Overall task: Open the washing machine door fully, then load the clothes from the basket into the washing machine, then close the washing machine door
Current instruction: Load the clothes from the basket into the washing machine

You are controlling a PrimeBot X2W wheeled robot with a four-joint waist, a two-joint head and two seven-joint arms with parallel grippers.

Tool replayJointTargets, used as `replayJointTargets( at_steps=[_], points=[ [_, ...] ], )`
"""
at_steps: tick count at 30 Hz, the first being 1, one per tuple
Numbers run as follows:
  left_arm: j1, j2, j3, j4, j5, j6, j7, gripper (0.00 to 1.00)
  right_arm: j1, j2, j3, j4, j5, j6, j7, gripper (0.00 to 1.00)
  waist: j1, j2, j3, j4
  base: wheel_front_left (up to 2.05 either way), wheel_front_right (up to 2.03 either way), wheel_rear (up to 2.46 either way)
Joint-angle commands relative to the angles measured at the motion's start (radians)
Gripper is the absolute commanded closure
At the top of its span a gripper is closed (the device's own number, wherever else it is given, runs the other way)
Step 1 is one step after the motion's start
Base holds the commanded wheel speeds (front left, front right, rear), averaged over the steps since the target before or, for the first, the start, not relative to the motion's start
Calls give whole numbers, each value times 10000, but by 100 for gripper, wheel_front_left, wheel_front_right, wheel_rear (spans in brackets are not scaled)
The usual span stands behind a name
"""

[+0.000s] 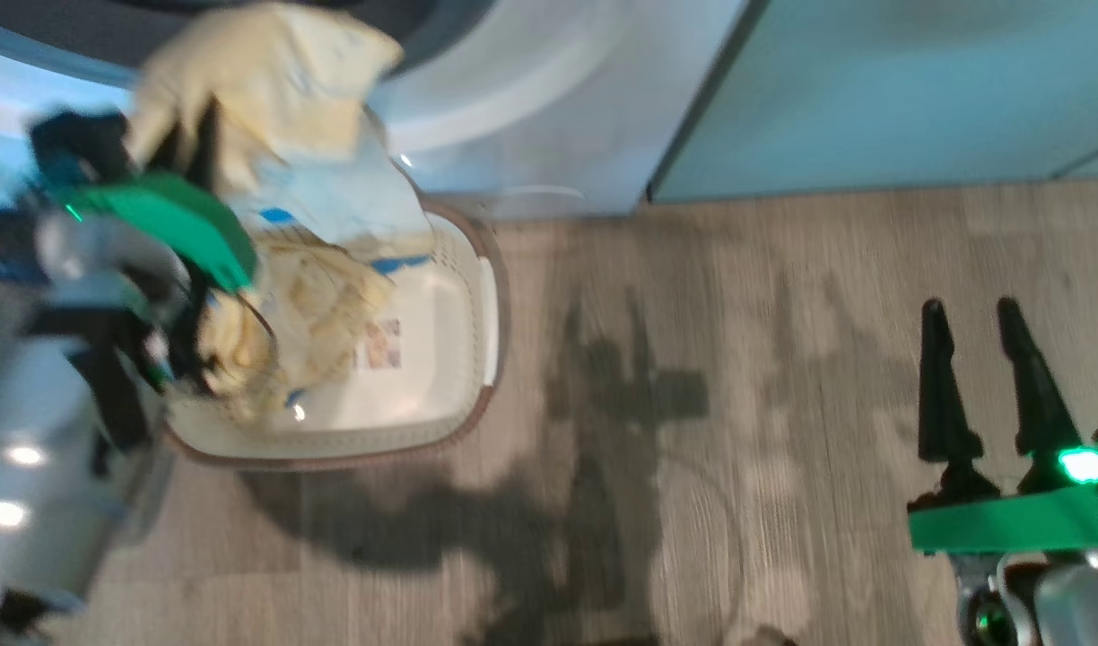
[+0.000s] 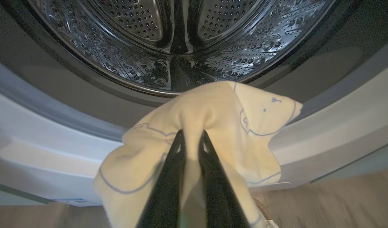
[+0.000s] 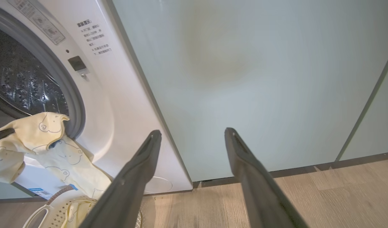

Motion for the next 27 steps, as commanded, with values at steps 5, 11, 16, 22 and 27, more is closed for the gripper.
replayJointTargets(
  at_steps=[5, 11, 16, 22, 27],
  points=[
    [-1934, 1358, 561, 80, 18, -218, 1188, 100, -488, -112, 107, -408, 389, -29, -67, 0, -4, 0, 1136, -590, 0, 0, 0],
    [-3617, 2313, 471, 227, 219, -386, 2802, 100, -783, -112, 288, -365, 784, -29, -67, 0, -4, 0, 1615, -972, 0, 0, 0],
    [-4776, 2955, 330, 304, 485, -509, 3783, 100, -946, -112, 500, -376, 1132, -29, -67, 0, -4, 0, 1947, -1399, 0, 0, 0],
    [-6149, 3603, 185, 468, 943, -753, 4075, 100, -1133, -112, 785, -361, 1538, -29, -67, 0, -4, 0, 2396, -1990, 0, 0, 0],
    [-7233, 3790, 290, 960, 1162, -898, 3261, 100, -1234, -112, 955, -362, 1830, -29, -67, 0, -4, 0, 2713, -2354, 0, 0, 0]
  ],
)
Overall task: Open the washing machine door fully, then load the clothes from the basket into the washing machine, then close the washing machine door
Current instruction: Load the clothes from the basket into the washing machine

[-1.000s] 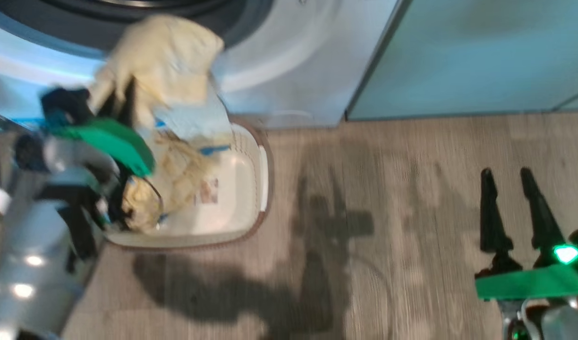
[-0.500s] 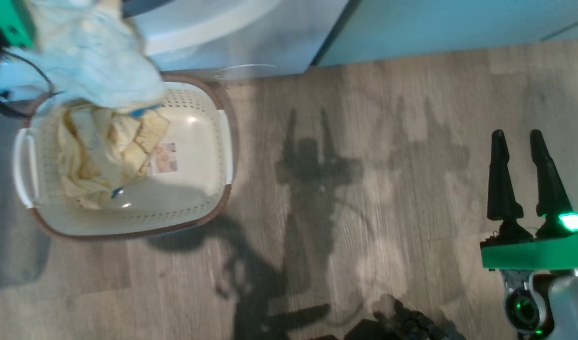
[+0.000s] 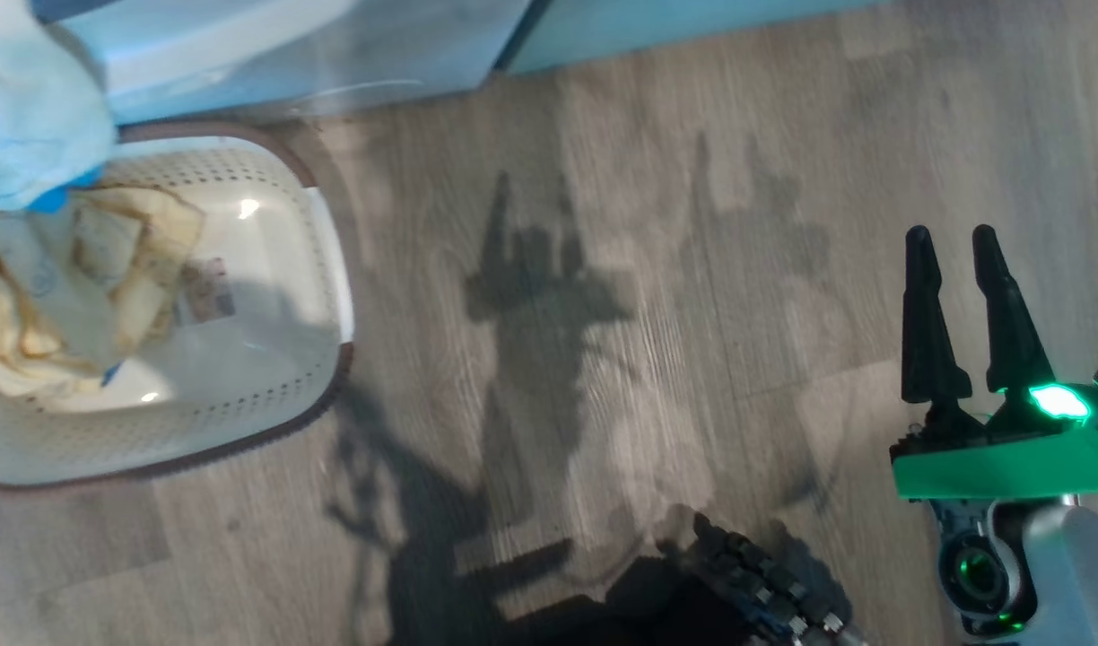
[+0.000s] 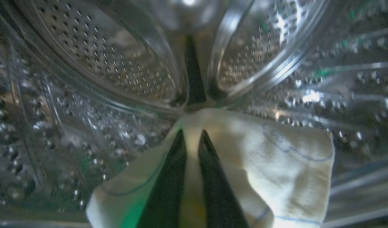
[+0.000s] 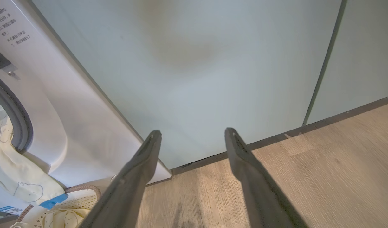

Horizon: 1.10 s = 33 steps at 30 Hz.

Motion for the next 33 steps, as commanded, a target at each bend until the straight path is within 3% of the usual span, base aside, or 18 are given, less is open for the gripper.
replayJointTargets(
  at_steps=[1, 9, 12, 19, 24, 26, 27, 28, 33],
  points=[
    [-671, 650, 378, -179, 194, -36, -588, 100, -33, -114, 225, -305, 105, -29, -65, 0, -1, 0, 203, -219, 0, 0, 0],
    [-1405, 453, 718, 695, 491, 270, -3685, 100, -106, -114, 310, -352, 201, -29, -65, 0, -1, 0, 379, -350, 0, 0, 0],
    [-1276, 363, 713, 1101, 435, 209, -4013, 100, -124, -114, 333, -366, 213, -29, -65, 0, -1, 0, 414, -338, 0, 0, 0],
    [-903, -115, 514, 2414, -78, -397, -3383, 100, -151, -114, 377, -341, 248, -29, -65, 0, -1, 0, 478, -226, 0, 0, 0],
    [-764, -314, 399, 2890, -243, -481, -2921, 100, -196, -114, 359, -272, 234, -29, -65, 0, -1, 0, 423, -149, 0, 0, 0],
    [-711, -366, 340, 2936, -278, -542, -2816, 59, -206, -114, 345, -255, 220, -29, -65, 0, -1, 0, 381, -107, 0, 0, 0],
    [-694, -400, 336, 2922, -307, -551, -2820, 5, -211, -114, 334, -247, 211, -29, -65, 0, -1, 0, 359, -88, 0, 0, 0],
    [-671, -457, 330, 2896, -342, -566, -2845, 0, -217, -114, 318, -234, 197, -29, -65, 0, -1, 0, 332, -66, 0, 0, 0],
    [-336, -715, 118, 2719, -267, -449, -3002, 0, -218, -114, 104, -220, 51, -29, -65, 0, -1, 0, 85, 114, 0, 0, 0]
  ],
)
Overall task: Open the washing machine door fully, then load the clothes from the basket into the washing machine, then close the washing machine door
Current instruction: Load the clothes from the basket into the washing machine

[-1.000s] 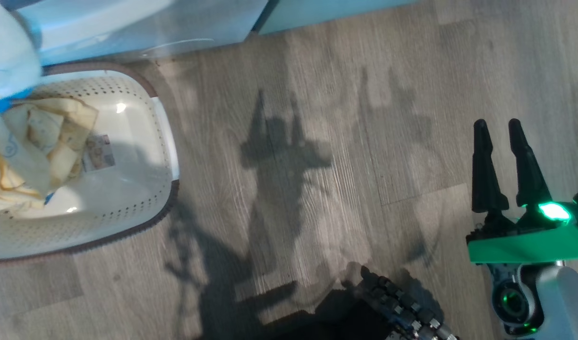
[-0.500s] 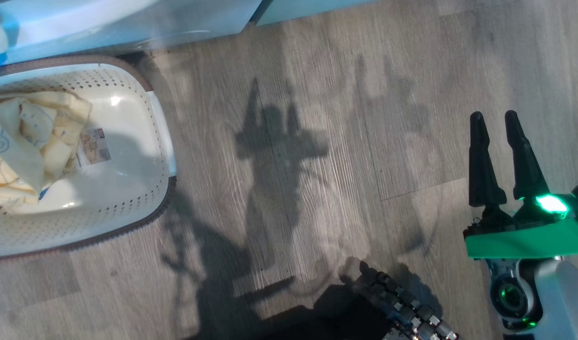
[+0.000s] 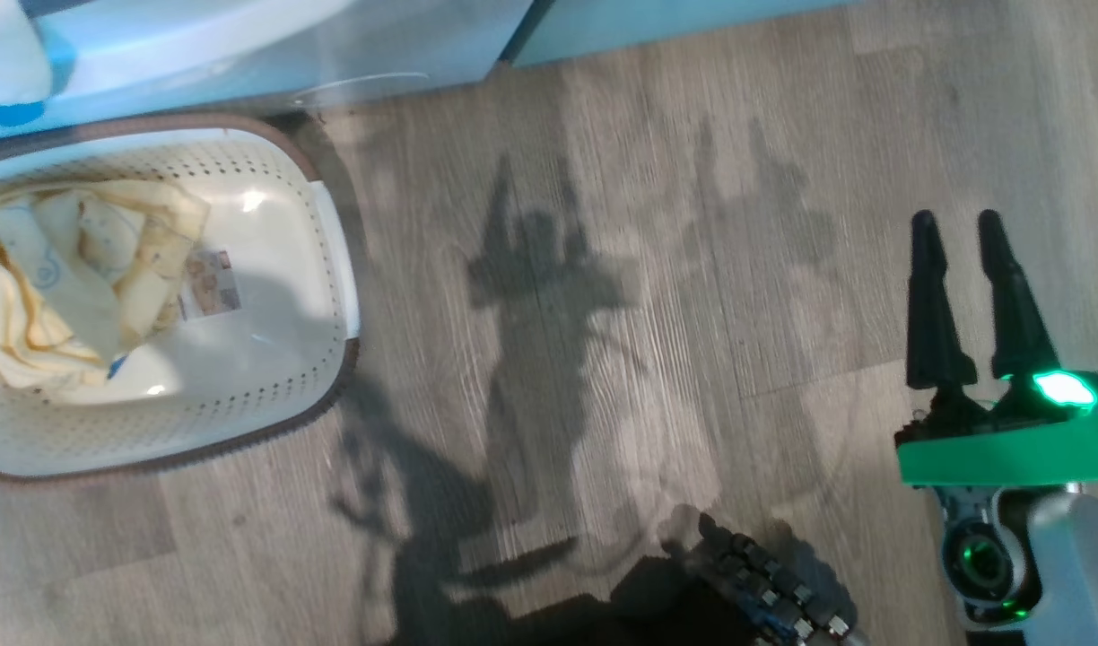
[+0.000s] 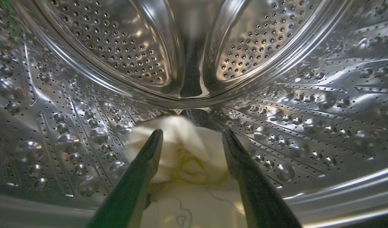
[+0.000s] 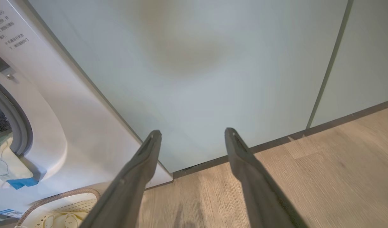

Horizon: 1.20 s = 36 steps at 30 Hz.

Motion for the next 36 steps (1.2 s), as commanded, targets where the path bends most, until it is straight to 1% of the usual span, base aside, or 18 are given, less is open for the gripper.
replayJointTargets(
  at_steps=[1, 7, 12, 15, 18, 19, 20, 21, 22, 23, 24, 28, 31, 36],
  points=[
    [196, 330, 81, -387, 61, 114, -143, 0, 17, -118, -12, -245, -147, -29, -65, 0, 1, 0, -165, 107, 0, 0, 0],
    [1219, -211, 169, -1103, -131, 688, -797, 0, 117, -118, -389, -223, -456, -29, -65, 0, 1, 0, -703, 438, 0, 0, 0],
    [2640, -538, 265, -2466, -252, 1194, -1604, 0, 264, -118, -634, -244, -776, -29, -65, 0, 1, 0, -1203, 796, 0, 0, 0],
    [3785, -712, 428, -3656, -424, 1548, -1894, 0, 332, -118, -731, -248, -988, -29, -65, 0, 1, 0, -1465, 1045, 0, 0, 0],
    [5110, -804, 595, -5121, -458, 2063, -2078, 0, 390, -118, -737, -245, -1256, -29, -65, 0, 1, 0, -1707, 1289, 0, 0, 0],
    [5110, -804, 595, -5121, -458, 2063, -2078, 0, 390, -118, -737, -245, -1256, -29, -65, 0, 1, 0, -1707, 1289, 0, 0, 0],
    [5591, -845, 640, -5642, -459, 2240, -2119, 0, 416, -118, -747, -246, -1323, -29, -65, 0, 1, 0, -1802, 1376, 0, 0, 0],
    [6593, -909, 649, -6715, -379, 2623, -2165, 0, 480, -118, -749, -241, -1481, -29, -65, 0, 1, 0, -1966, 1557, 0, 0, 0],
    [6593, -909, 649, -6715, -379, 2623, -2165, 0, 480, -118, -749, -241, -1481, -29, -65, 0, 1, 0, -1966, 1557, 0, 0, 0],
    [7074, -948, 631, -7247, -331, 2807, -2179, 0, 511, -118, -758, -238, -1550, -29, -65, 0, 1, 0, -2043, 1658, 0, 0, 0],
    [7967, -996, 588, -8233, -165, 3198, -2205, 0, 566, -118, -756, -220, -1741, -29, -65, 0, 1, 0, -2197, 1869, 0, 0, 0],
    [9518, -1150, 299, -9718, 127, 3789, -2216, 0, 660, -118, -691, -122, -2124, -29, -65, 0, 1, 0, -2543, 2243, 0, 0, 0],
    [10458, -1287, 132, -10341, 215, 4158, -2197, 0, 739, -118, -697, -43, -2384, -29, -65, 0, 1, 0, -2878, 2490, 0, 0, 0],
    [11652, -1597, -130, -10658, 17, 4369, -2195, 0, 1032, -118, -757, 166, -2758, -29, -65, 0, 1, 0, -3542, 2900, 0, 0, 0]
  ],
)
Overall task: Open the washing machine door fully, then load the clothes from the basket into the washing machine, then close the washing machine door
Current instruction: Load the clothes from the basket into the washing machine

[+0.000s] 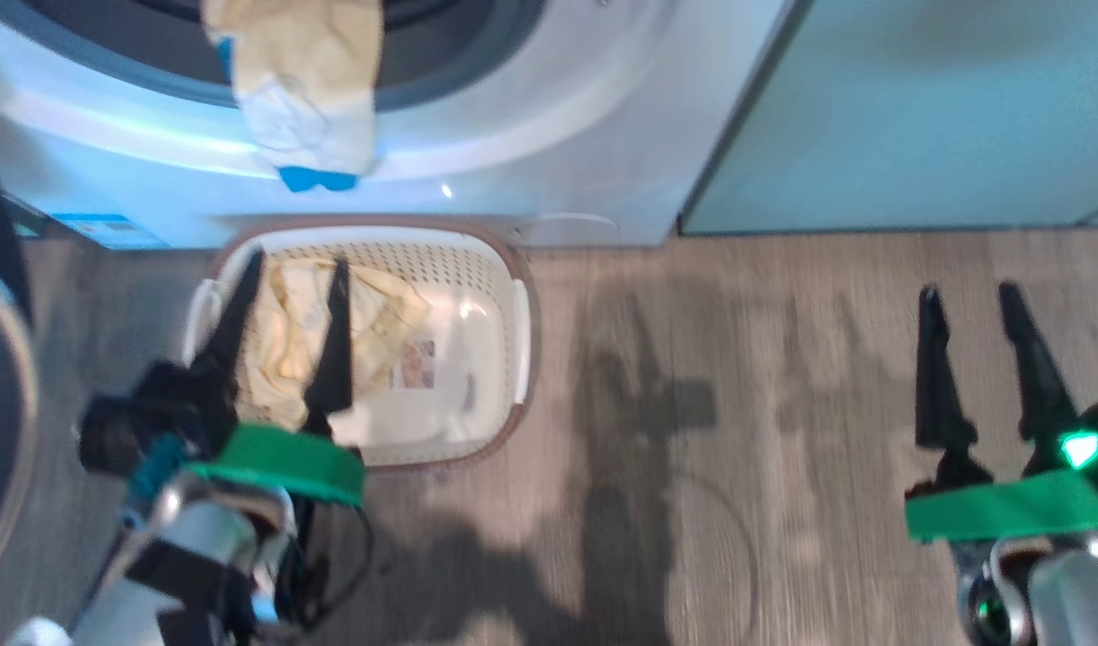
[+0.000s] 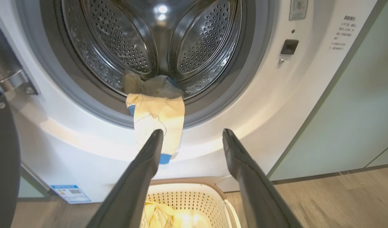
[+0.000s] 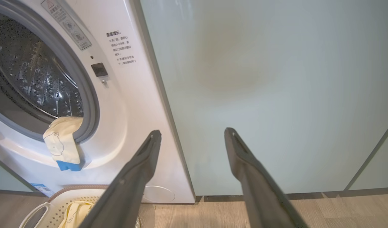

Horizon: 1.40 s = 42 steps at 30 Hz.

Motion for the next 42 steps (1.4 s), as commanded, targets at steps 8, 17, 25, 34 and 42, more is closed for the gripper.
replayJointTargets(
  at_steps=[8, 17, 25, 34, 42],
  points=[
    [957, -259, 188, 8, -165, 376, -86, 0, 691, -110, 349, 180, -222, -29, -65, 0, 1, -1, -1333, 657, 0, 0, 0],
    [1517, -469, 109, 148, -127, 374, -124, 0, 1045, -110, 547, 350, -221, -29, -65, 0, 1, -1, -1908, 797, 0, 0, 0],
    [1603, -499, 244, 249, -103, 386, -137, 0, 1113, -110, 656, 343, -171, -29, -65, 0, 1, -1, -1979, 761, 0, 0, 0],
    [1575, -563, 286, 277, -99, 363, -143, 0, 1061, -110, 706, 309, -73, -29, -65, 0, 1, -1, -1875, 576, 0, 0, 0],
    [953, -622, 299, 548, -418, 63, 80, 0, 891, -110, 632, 99, 57, -29, -65, 0, 1, -1, -1222, 528, 0, 0, 0]
  ],
)
